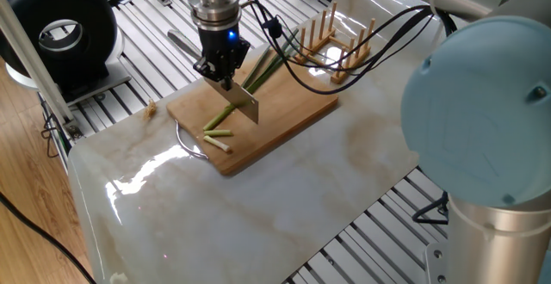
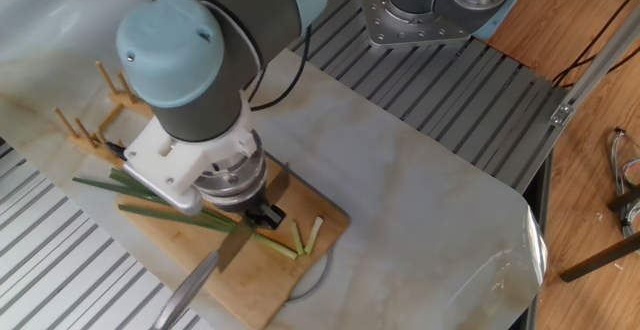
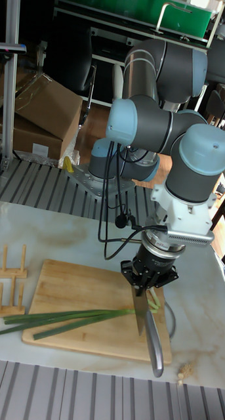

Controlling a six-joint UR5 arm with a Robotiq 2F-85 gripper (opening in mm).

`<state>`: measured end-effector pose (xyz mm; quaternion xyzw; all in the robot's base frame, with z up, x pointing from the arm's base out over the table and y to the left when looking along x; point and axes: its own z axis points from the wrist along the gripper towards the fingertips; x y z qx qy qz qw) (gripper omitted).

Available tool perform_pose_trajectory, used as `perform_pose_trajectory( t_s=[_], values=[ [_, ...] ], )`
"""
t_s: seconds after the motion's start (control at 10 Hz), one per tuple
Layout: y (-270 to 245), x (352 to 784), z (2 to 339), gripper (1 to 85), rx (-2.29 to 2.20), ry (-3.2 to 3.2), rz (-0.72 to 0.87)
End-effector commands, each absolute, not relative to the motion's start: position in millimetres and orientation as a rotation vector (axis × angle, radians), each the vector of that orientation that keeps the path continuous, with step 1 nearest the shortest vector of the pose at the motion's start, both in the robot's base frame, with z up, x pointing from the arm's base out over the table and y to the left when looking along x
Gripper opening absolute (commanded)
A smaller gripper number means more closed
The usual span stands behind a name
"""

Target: Chop the green garlic

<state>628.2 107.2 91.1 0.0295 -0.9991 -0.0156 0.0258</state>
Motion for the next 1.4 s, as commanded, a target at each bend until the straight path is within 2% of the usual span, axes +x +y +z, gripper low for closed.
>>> perform_pose_trajectory(
  t_s=[0.0,0.3,1.3],
  values=[
    [123,625,89,1.3,0.107,-3.079,-0.106],
    [128,628,77,1.3,0.117,-3.082,-0.106],
    [136,636,73,1.3,0.103,-3.107,-0.139]
  ],
)
